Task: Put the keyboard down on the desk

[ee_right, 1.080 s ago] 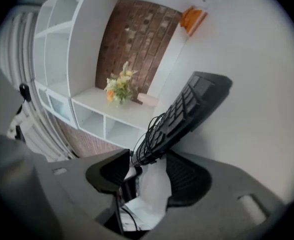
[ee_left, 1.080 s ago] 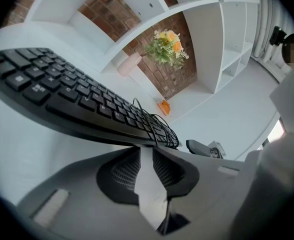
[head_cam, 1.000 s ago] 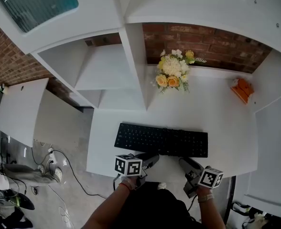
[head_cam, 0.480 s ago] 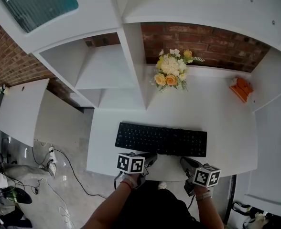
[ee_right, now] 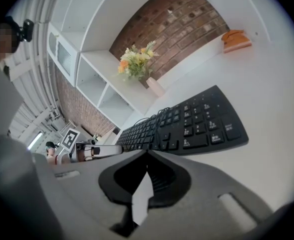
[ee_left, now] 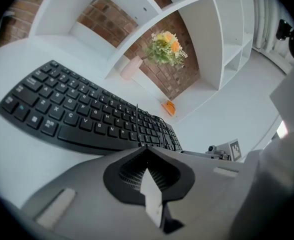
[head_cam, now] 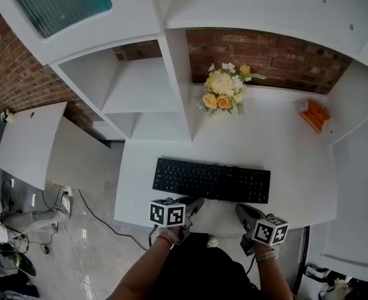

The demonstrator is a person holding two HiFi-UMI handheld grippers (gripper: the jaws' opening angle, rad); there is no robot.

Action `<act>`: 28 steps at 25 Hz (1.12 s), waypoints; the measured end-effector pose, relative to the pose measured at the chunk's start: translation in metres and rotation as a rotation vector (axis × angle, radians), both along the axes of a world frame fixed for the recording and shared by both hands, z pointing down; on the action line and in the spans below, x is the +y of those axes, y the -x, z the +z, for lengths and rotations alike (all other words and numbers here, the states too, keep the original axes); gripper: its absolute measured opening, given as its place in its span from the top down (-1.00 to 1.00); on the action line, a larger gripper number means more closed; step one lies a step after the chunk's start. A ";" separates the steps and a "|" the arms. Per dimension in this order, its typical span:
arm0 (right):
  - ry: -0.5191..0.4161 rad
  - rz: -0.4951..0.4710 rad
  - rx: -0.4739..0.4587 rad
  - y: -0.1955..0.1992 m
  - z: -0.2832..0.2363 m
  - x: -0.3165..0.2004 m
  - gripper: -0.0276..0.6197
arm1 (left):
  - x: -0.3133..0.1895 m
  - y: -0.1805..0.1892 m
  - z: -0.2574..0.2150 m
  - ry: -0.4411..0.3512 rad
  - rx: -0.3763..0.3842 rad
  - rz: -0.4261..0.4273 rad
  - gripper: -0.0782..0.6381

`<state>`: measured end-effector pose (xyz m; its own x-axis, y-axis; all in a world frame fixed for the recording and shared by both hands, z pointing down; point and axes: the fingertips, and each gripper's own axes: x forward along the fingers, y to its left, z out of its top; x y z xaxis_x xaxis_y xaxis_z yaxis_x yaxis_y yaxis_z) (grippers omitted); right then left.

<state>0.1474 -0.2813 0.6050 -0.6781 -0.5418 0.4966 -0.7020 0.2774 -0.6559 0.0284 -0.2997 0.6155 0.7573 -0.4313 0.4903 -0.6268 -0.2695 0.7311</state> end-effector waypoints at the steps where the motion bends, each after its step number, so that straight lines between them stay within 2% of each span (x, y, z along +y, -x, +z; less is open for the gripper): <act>1: -0.016 0.001 0.006 0.000 -0.002 0.000 0.92 | -0.001 0.002 -0.003 -0.021 -0.003 -0.007 0.79; 9: -0.206 0.006 0.057 -0.003 -0.033 -0.002 0.92 | -0.005 0.021 -0.030 -0.203 -0.021 -0.096 0.79; 17: -0.430 0.011 0.149 -0.012 -0.069 0.001 0.92 | -0.001 0.039 -0.062 -0.427 -0.069 -0.172 0.79; 21: -0.536 0.010 0.202 -0.016 -0.089 0.004 0.92 | 0.003 0.052 -0.082 -0.539 -0.116 -0.217 0.78; 28: -0.673 0.036 0.226 -0.027 -0.133 0.011 0.92 | 0.012 0.081 -0.119 -0.680 -0.164 -0.297 0.78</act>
<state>0.1748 -0.2702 0.4718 -0.5739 -0.8005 0.1730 -0.8170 0.5453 -0.1872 -0.0525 -0.2879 0.4965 0.5026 -0.8532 0.1395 -0.8296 -0.4305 0.3556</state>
